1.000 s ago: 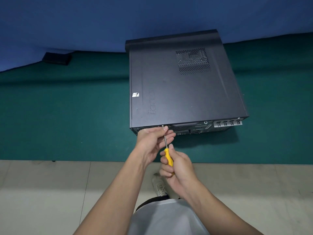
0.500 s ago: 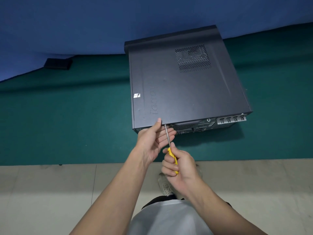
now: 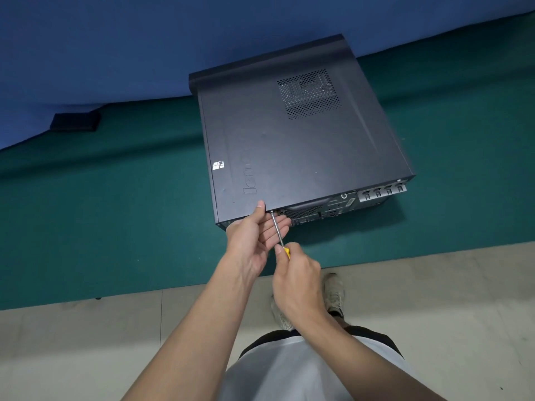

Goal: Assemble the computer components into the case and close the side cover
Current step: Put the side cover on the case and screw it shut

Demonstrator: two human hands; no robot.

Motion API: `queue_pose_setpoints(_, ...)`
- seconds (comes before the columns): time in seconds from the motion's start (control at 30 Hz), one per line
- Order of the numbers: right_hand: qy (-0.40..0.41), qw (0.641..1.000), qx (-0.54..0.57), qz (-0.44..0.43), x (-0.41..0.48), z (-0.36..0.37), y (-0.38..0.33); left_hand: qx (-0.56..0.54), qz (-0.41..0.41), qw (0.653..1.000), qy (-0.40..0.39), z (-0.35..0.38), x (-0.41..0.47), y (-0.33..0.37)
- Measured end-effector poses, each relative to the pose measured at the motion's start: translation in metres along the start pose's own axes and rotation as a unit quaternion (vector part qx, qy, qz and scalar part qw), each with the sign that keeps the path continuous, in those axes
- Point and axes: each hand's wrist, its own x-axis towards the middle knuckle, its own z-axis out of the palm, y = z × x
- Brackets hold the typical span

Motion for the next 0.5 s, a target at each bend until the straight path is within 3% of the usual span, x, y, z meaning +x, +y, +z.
queue_pose_setpoints(0.07, -0.044, 0.988, 0.139, 0.053, 0.003, 0.003, -0.001, 0.005, -0.005, 1.0, -0.006, -0.001, 0.0, 0.001)
queue_pose_setpoints(0.1, -0.069, 0.952, 0.278, 0.107, 0.005, 0.005, 0.0, 0.006, -0.006, 1.0, -0.008, -0.002, 0.0, 0.001)
queue_pose_setpoints(0.17, -0.126, 0.799, 0.545, 0.22, 0.007, 0.003, 0.002, 0.005, -0.008, 1.0, -0.011, -0.003, -0.001, 0.002)
queue_pose_setpoints(0.27, -0.201, 0.536, 0.753, 0.326, 0.009, -0.002, 0.002, 0.002, -0.01, 1.0, -0.016, -0.003, -0.002, 0.002)
queue_pose_setpoints(0.3, -0.208, 0.482, 0.779, 0.342, 0.009, -0.002, 0.001, 0.0, -0.01, 1.0, -0.017, -0.003, -0.002, 0.002)
queue_pose_setpoints(0.33, -0.208, 0.466, 0.787, 0.347, 0.009, -0.003, 0.0, -0.002, -0.01, 1.0, -0.017, -0.003, -0.003, 0.002)
queue_pose_setpoints(0.37, -0.2, 0.487, 0.776, 0.347, 0.009, -0.002, -0.003, -0.002, -0.009, 1.0, -0.015, -0.002, -0.002, 0.003)
queue_pose_setpoints(0.4, -0.182, 0.542, 0.743, 0.347, 0.009, -0.002, -0.005, 0.0, -0.006, 1.0, -0.013, -0.002, -0.003, 0.003)
queue_pose_setpoints(0.43, -0.149, 0.625, 0.687, 0.341, 0.008, -0.003, -0.007, 0.001, -0.003, 1.0, -0.01, -0.001, -0.003, 0.002)
queue_pose_setpoints(0.5, -0.066, 0.824, 0.485, 0.285, 0.005, -0.005, -0.007, 0.003, 0.001, 1.0, -0.007, 0.0, -0.003, 0.002)
